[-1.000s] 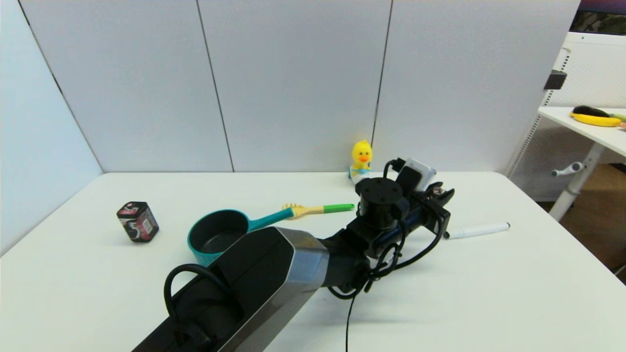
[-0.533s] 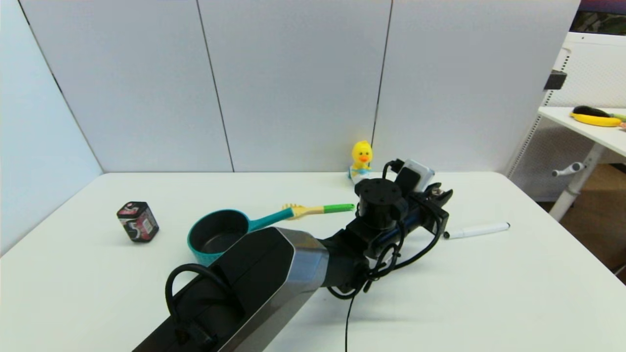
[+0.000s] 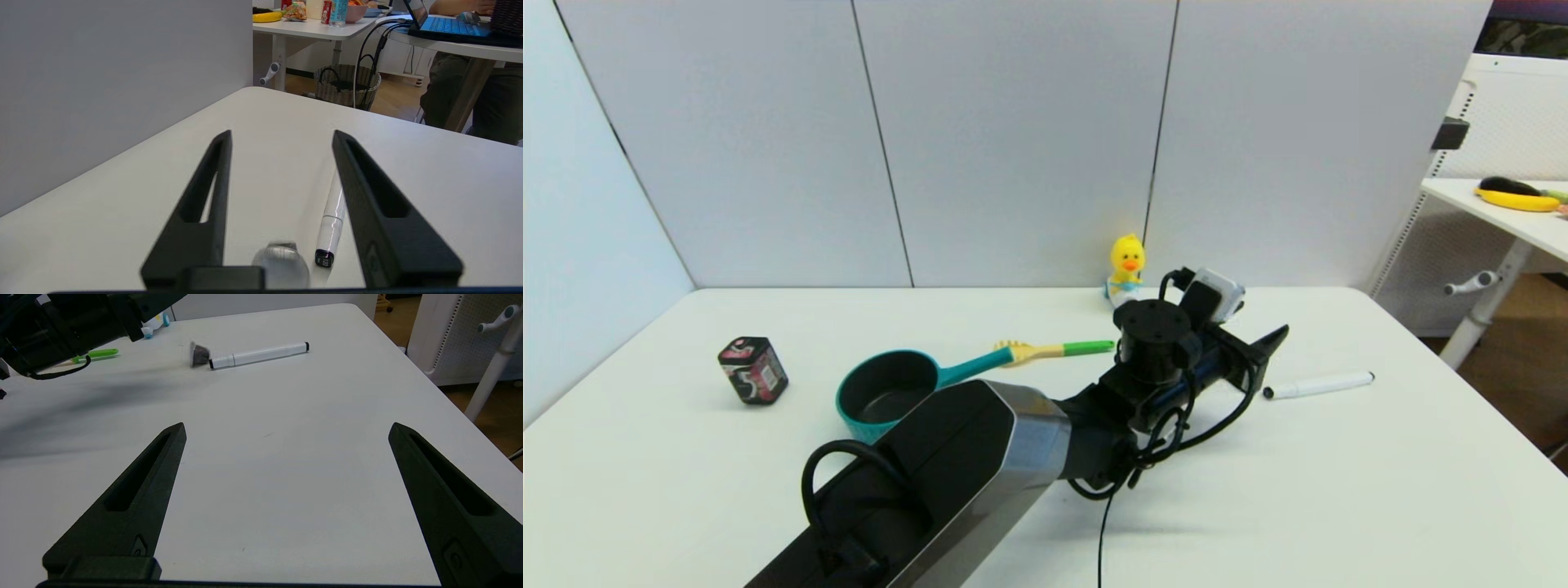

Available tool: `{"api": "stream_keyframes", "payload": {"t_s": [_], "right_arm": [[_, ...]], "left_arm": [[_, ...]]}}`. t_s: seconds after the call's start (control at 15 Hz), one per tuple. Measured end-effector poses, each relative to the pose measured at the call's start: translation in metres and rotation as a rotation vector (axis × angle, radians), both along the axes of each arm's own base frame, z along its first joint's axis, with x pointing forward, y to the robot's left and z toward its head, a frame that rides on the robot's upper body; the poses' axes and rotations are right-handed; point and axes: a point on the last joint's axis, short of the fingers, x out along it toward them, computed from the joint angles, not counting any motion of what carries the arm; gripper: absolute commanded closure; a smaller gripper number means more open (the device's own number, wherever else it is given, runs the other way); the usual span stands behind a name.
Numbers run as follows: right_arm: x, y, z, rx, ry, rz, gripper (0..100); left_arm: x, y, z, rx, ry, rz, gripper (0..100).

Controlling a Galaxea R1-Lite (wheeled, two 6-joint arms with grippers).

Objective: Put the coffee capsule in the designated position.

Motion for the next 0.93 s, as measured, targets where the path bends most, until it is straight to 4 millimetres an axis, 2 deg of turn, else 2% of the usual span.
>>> {"api": "stream_keyframes", "payload": {"t_s": [0.53, 0.67, 0.93], "right_arm": [[0.000, 0.000, 0.000, 0.000, 0.000, 0.000, 0], [0.000, 0.000, 0.000, 0.000, 0.000, 0.000, 0], [0.000, 0.000, 0.000, 0.000, 0.000, 0.000, 0]], "left_arm": [[0.003, 0.003, 0.003, -0.003, -0.004, 0.006, 0], [0.002, 0.006, 0.013, 0.001, -0.028, 0.013, 0], [-0.003, 0.024, 0.054, 0.061, -0.042, 0.034, 0]]}}
